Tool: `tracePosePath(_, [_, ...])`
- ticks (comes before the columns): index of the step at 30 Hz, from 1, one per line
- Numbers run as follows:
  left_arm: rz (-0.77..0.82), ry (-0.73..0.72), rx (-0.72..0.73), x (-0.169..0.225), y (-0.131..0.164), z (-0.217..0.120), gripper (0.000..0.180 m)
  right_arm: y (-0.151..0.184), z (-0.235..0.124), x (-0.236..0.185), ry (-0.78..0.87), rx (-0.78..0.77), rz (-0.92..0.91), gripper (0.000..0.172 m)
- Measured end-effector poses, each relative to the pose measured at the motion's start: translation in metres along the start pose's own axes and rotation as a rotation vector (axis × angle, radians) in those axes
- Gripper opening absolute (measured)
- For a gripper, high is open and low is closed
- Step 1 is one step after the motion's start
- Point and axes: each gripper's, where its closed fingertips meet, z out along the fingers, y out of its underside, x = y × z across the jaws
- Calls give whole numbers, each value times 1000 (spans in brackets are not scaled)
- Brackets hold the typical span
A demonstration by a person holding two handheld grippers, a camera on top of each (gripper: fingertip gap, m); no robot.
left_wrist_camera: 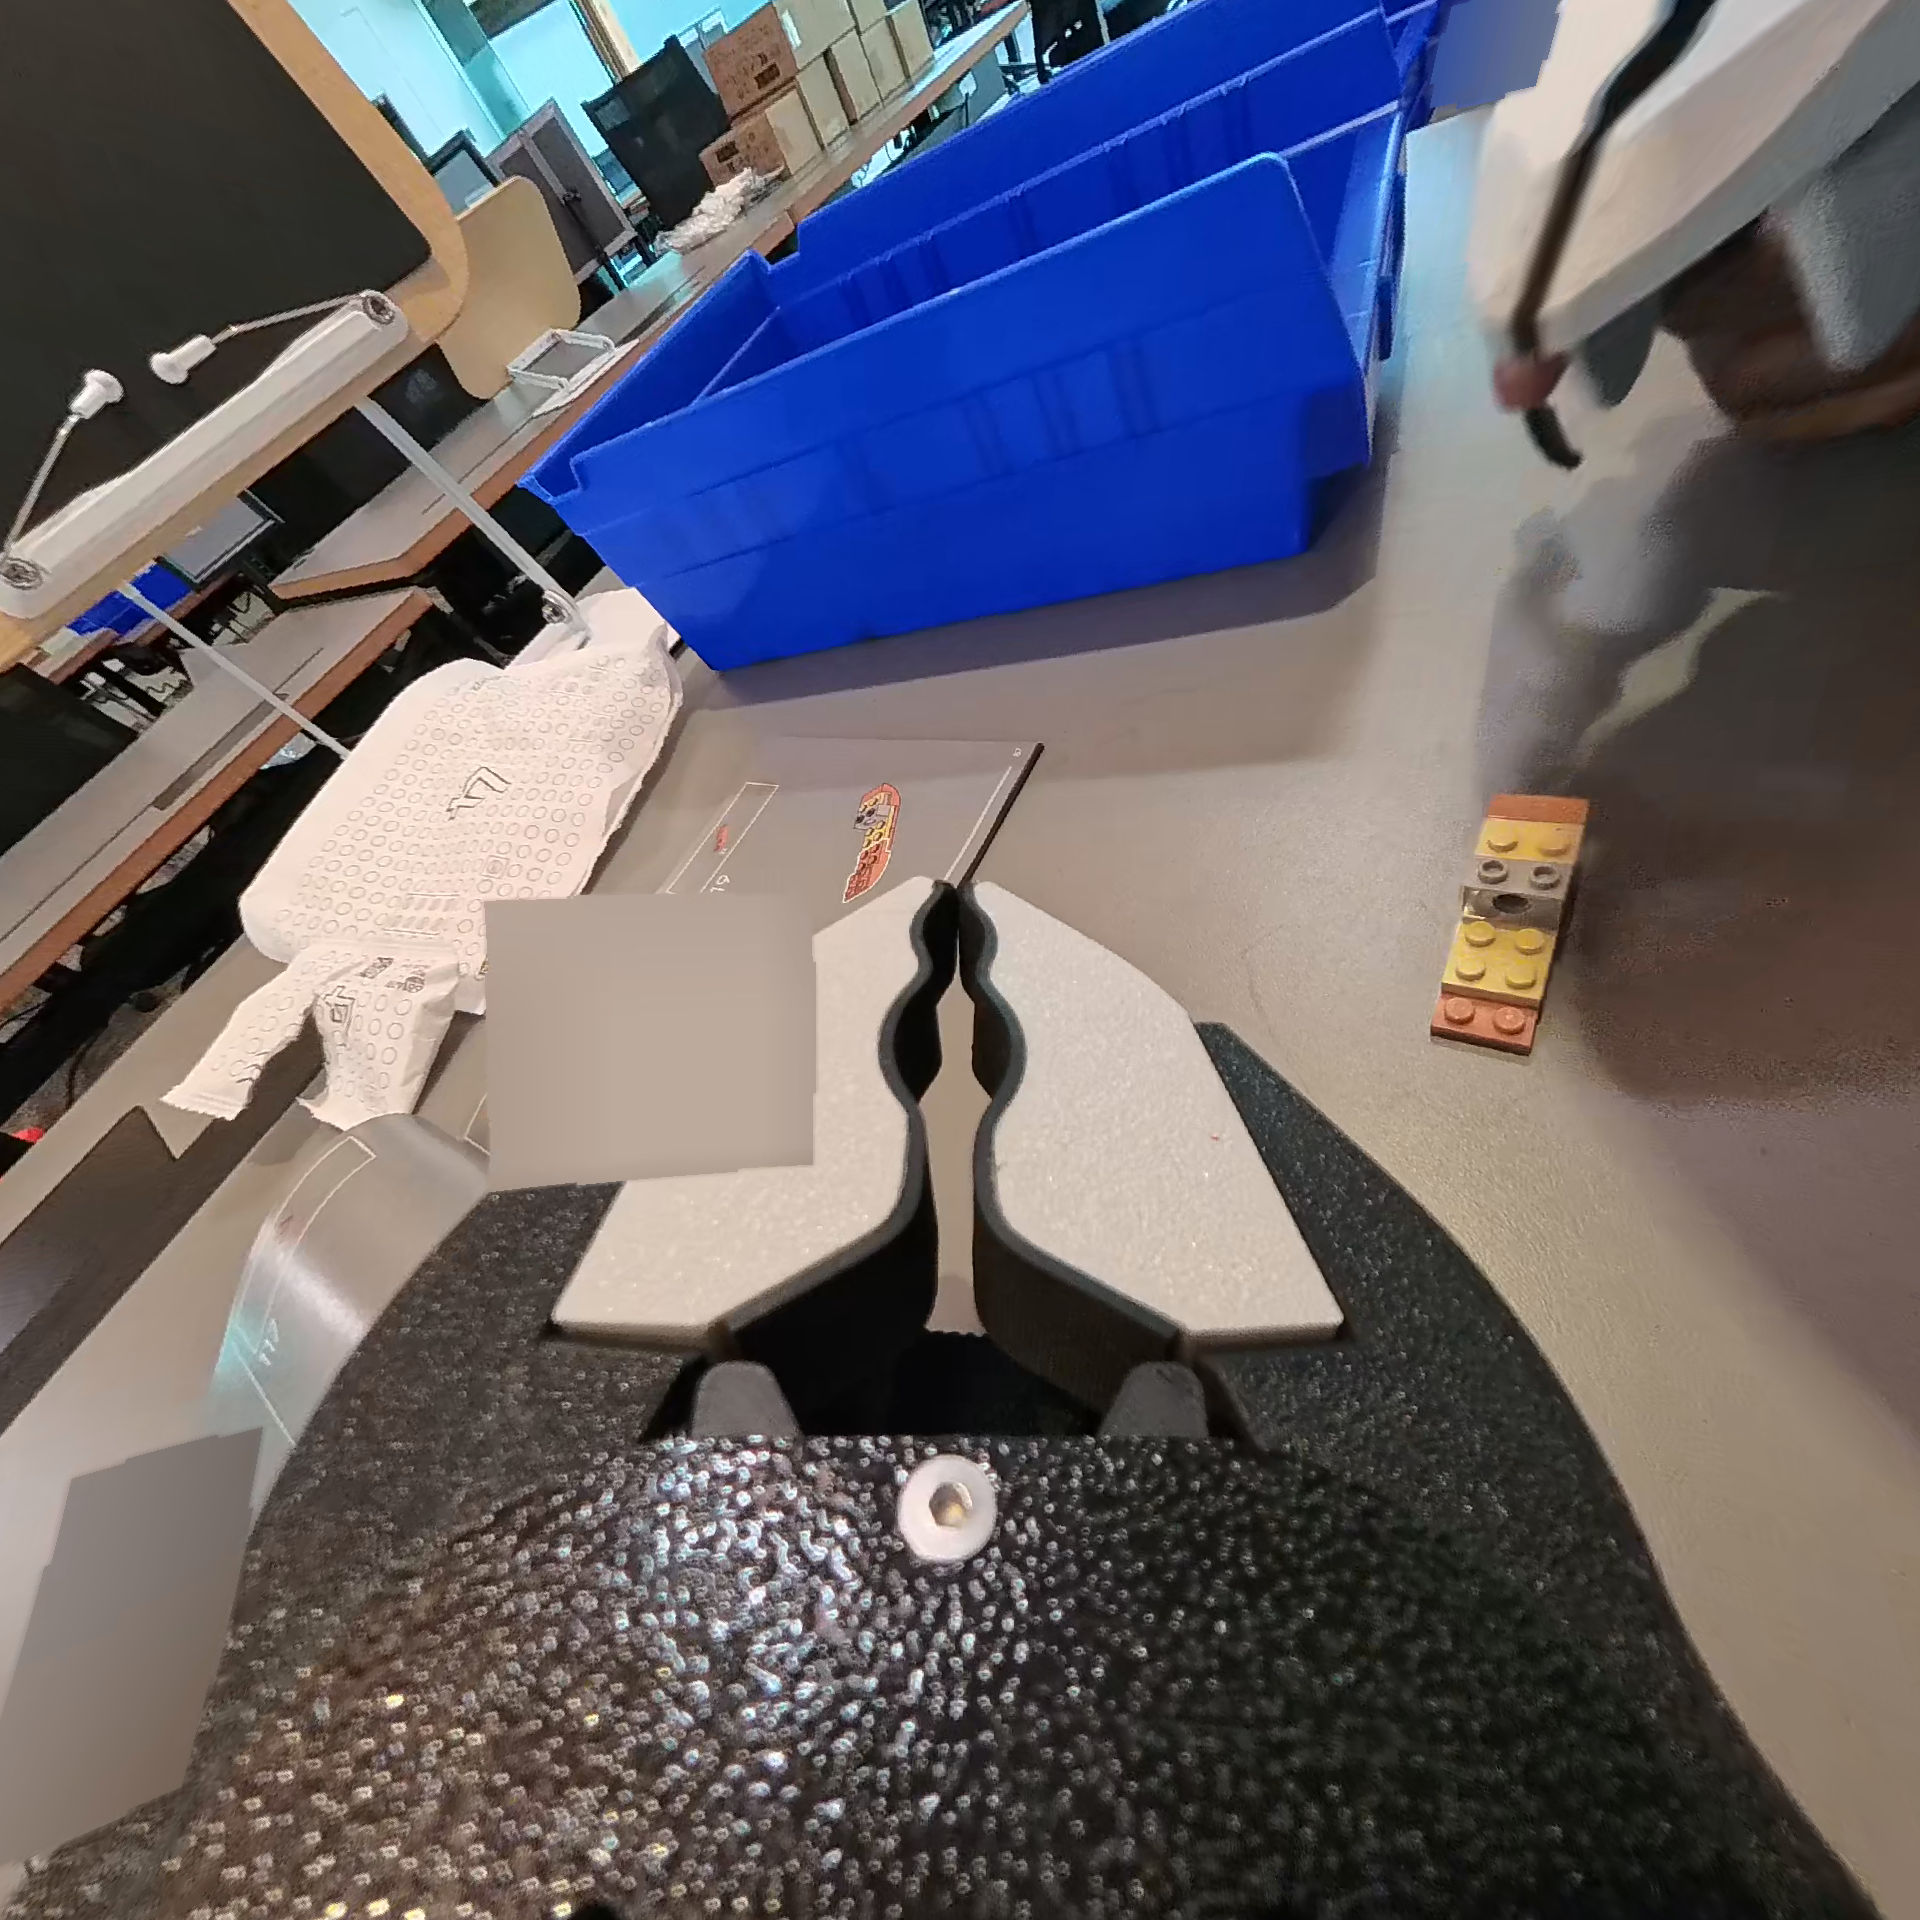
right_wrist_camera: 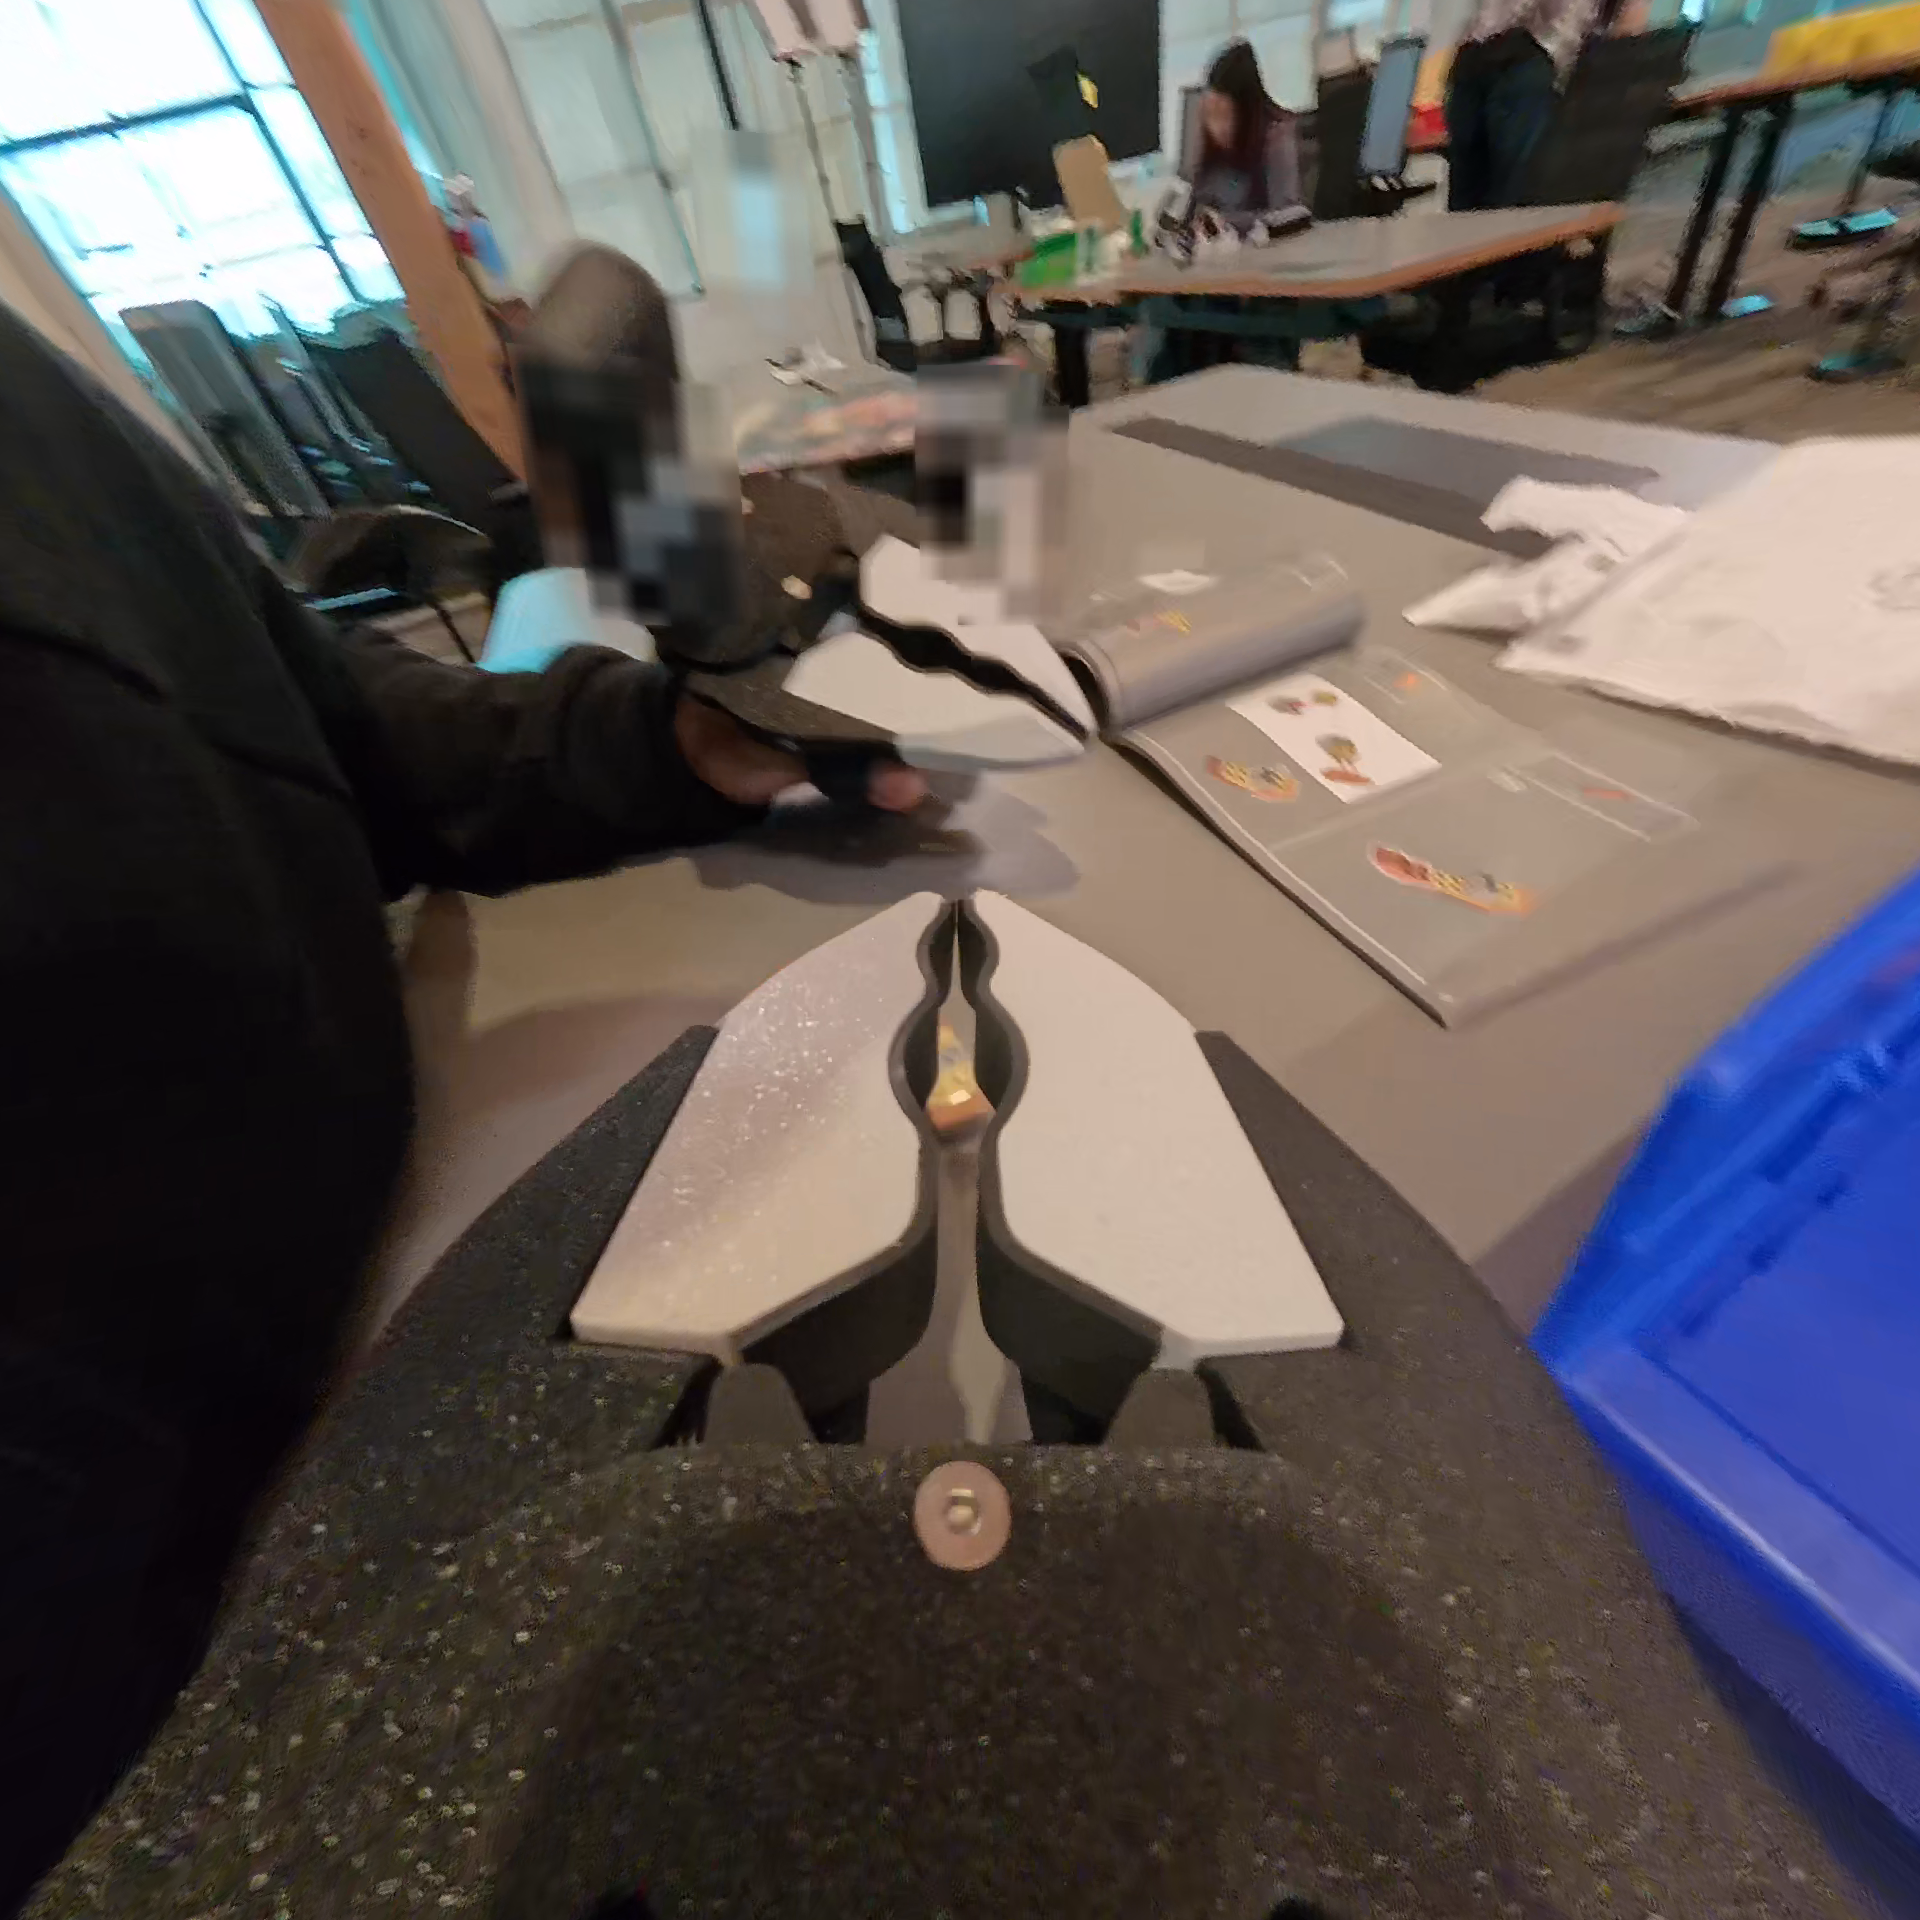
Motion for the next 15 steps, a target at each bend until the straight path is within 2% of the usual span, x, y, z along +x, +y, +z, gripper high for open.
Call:
tracePosePath(5, [7, -12, -1, -1, 0, 0, 0, -44, -22, -38, -168, 62, 38, 0])
tracePosePath(8, [15, -17, -6, -1, 1, 0, 0, -77, -56, -37, -159, 70, 0, 0])
tracePosePath(11, [20, -18, -10, -1, 1, 0, 0, -108, -91, -13, -44, 46, -108, 0])
tracePosePath(15, [25, -24, -17, -2, 2, 1, 0, -133, -122, 62, 202, -53, -308, 1])
